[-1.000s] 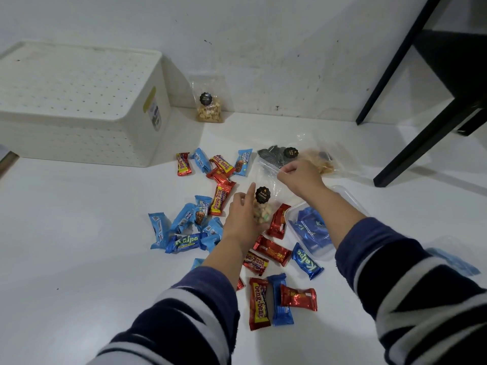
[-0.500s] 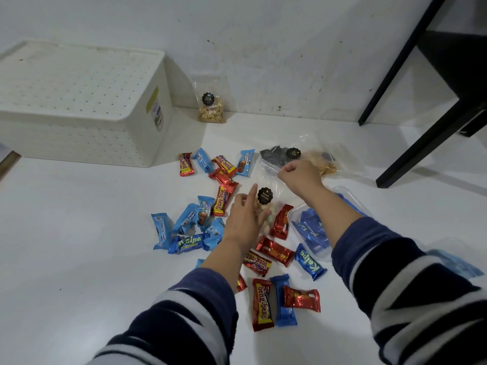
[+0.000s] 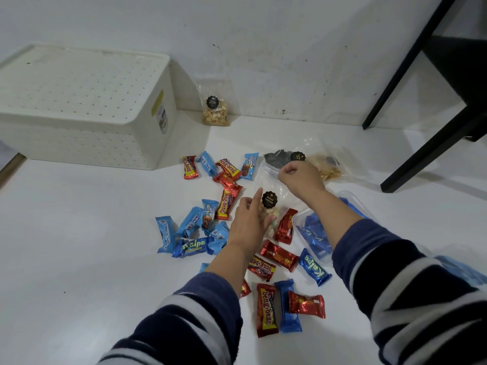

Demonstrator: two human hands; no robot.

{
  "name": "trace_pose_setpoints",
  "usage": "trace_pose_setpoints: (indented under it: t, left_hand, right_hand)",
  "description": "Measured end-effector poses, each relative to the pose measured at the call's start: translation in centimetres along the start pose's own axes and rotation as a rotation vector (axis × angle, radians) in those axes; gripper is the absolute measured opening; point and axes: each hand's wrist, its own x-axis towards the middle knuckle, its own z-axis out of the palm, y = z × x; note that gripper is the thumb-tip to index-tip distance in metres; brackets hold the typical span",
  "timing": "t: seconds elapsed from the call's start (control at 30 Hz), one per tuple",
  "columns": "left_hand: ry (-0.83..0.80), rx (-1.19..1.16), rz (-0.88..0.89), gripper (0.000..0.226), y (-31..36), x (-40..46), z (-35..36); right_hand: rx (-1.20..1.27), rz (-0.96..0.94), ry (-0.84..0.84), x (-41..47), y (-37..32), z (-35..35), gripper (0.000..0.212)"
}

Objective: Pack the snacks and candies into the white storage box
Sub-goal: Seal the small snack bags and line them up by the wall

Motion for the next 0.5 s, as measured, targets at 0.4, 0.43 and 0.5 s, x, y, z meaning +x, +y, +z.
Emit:
trace_pose_setpoints:
  t: [0.4,0.43,0.5]
  left_hand:
    - [-0.016,0.048,0.002,0.070,-0.45,0.28,0.67]
    - [-0.012,0.053,0.001,0.069,-0.46,0.28,0.70]
    - [-0.013,0.055,-0.005,0.069,-0.45,0.29,0.75]
  right_hand:
    - [-0.123,-0.053,-0.017,0.46,-0.91,-0.26,0.018]
    - [-0.129,-0.053,-0.018,0.53,-0.91,-0.21,0.018]
    - [-0.141,-0.054,-0.032,0.61,-0.92,-0.04,0.017]
